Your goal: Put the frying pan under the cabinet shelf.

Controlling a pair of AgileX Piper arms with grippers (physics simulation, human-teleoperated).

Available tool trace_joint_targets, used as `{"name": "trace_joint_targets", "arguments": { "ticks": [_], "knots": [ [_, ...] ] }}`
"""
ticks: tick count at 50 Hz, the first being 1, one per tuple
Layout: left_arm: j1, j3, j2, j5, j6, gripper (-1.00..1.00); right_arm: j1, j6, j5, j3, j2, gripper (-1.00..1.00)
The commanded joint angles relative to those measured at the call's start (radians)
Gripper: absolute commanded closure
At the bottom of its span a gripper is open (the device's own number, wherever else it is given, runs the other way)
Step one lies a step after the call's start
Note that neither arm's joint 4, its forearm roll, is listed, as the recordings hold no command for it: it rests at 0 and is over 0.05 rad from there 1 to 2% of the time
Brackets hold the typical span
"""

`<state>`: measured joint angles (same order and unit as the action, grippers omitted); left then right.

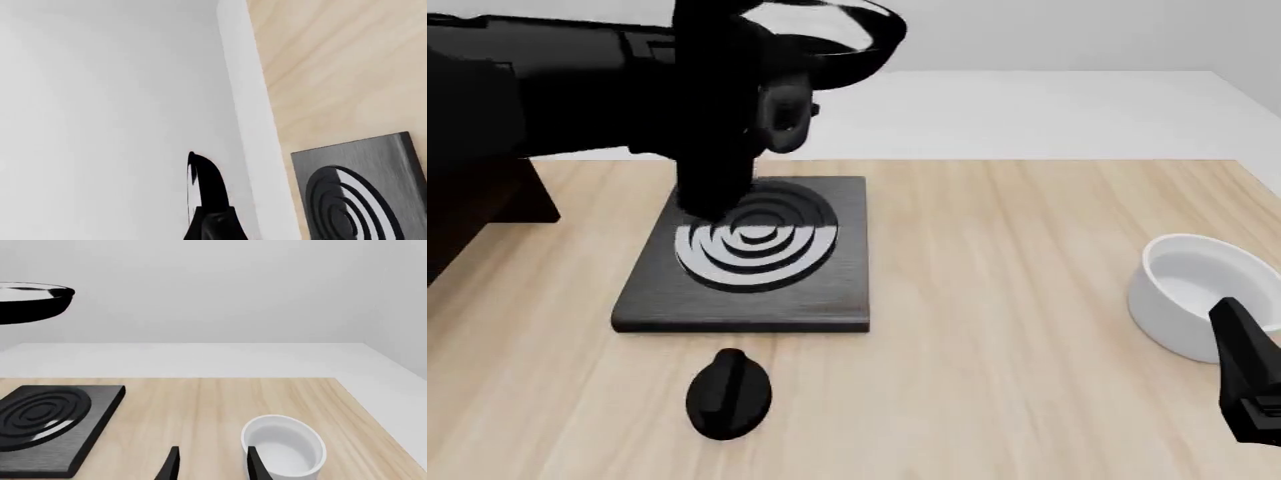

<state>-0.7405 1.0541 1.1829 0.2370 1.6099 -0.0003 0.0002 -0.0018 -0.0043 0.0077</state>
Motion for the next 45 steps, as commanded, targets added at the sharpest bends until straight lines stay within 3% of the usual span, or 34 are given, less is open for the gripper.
{"name": "trace_joint_targets", "arguments": {
  "ticks": [1,8,10,12,14,16,18,23,36,45],
  "knots": [
    [0.033,-0.164,-0.149,-0.111,0.022,1.00,0.000,0.000,0.000,0.000,0.000,-1.00],
    [0.047,-0.211,-0.198,-0.133,-0.012,1.00,0.000,0.000,0.000,0.000,0.000,-1.00],
    [0.058,-0.283,-0.231,-0.182,0.003,1.00,0.000,0.000,0.000,0.000,0.000,-1.00],
    [0.034,-0.284,-0.250,-0.182,-0.034,1.00,0.000,0.000,0.000,0.000,0.000,-1.00],
    [0.050,-0.376,-0.280,-0.285,0.004,1.00,0.000,0.000,0.000,0.000,0.000,-1.00],
    [0.033,-0.372,-0.296,-0.254,-0.048,1.00,0.000,0.000,0.000,0.000,0.000,-1.00],
    [0.042,-0.441,-0.310,-0.325,-0.009,1.00,0.000,0.000,0.000,0.000,0.000,-1.00],
    [0.049,-0.501,-0.367,-0.390,-0.012,1.00,0.000,0.000,0.000,0.000,0.000,-1.00],
    [0.088,-0.624,-0.483,-0.432,0.008,1.00,0.000,0.000,0.000,0.000,0.000,-1.00],
    [0.140,-0.671,-0.565,-0.401,-0.039,1.00,0.000,0.000,0.000,0.000,0.000,-1.00]
  ]
}}
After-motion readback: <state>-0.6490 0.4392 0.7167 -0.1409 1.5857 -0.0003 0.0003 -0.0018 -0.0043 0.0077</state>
